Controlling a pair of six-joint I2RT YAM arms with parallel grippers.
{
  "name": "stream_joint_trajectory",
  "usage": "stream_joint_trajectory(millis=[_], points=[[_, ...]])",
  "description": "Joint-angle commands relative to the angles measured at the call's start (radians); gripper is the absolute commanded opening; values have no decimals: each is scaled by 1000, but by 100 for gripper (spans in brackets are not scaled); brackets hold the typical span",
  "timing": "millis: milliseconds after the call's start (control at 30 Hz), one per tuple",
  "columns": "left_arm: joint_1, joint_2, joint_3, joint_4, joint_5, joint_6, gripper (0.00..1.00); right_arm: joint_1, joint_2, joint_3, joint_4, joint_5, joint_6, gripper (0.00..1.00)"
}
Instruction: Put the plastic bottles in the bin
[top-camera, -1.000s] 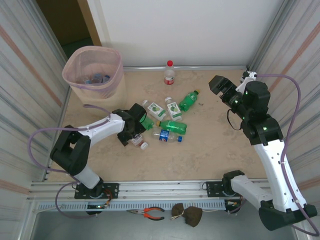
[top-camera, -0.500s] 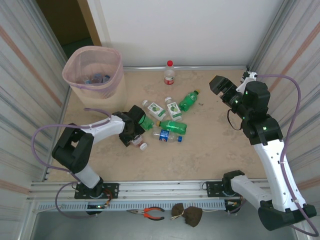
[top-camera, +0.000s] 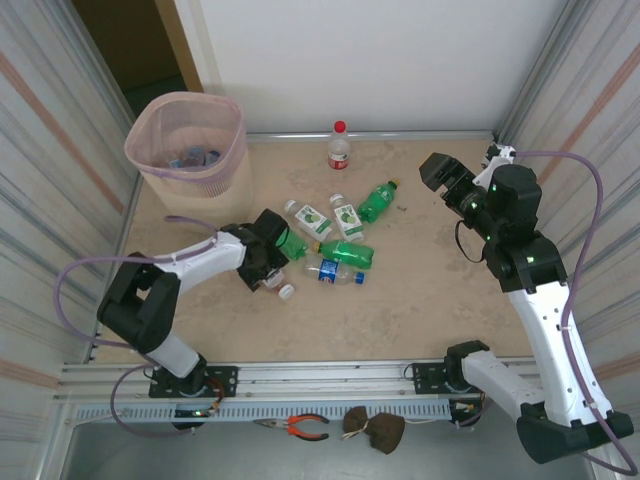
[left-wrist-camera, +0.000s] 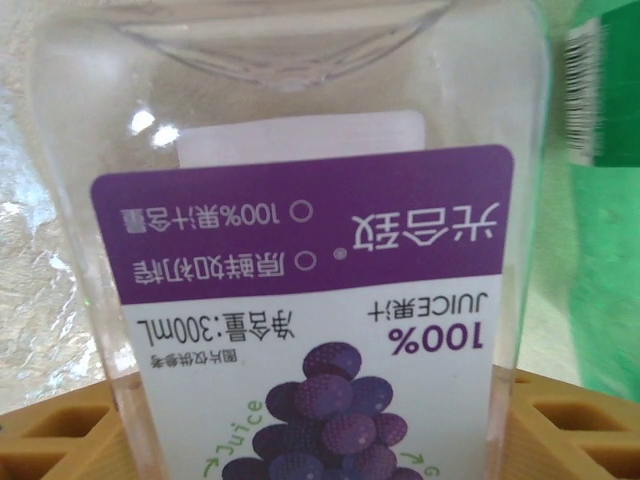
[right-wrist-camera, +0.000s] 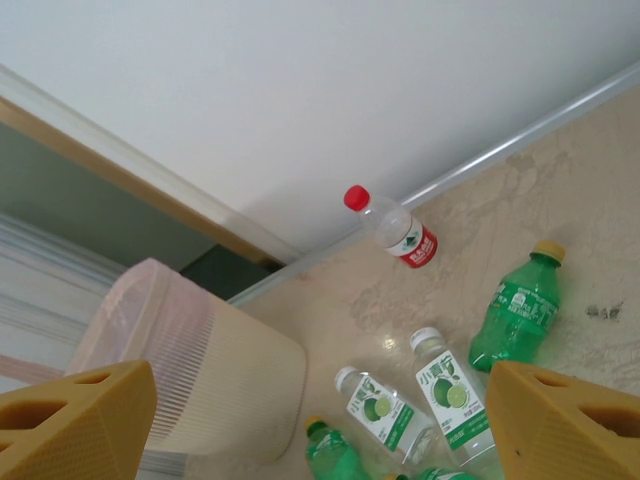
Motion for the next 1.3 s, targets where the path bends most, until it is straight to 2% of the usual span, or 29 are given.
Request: stream_joint_trajectory(millis=[0, 267, 467, 667, 967, 1100, 1267], points=[[-5, -70, 40, -65, -47, 64, 69, -7, -22, -10, -6, 7, -6, 84], [-15, -199, 95, -52, -47, 261, 68, -7, -31, -6, -9, 15, -6, 84], [-15, -246, 163, 0, 43, 505, 66, -7, -32, -2, -10, 19, -6, 84], [-7, -264, 275, -23, 75, 723, 65, -7, -31, 5, -14, 25, -4, 84], [61, -277, 444, -19, 153, 1036, 64, -7, -29, 24, -21, 36, -7, 84], [114, -250, 568, -63, 178, 1131, 61, -7, -24, 31, -22, 36, -6, 84], [169, -206, 731, -124, 155, 1233, 59, -7, -21, 42, -22, 35, -7, 83]])
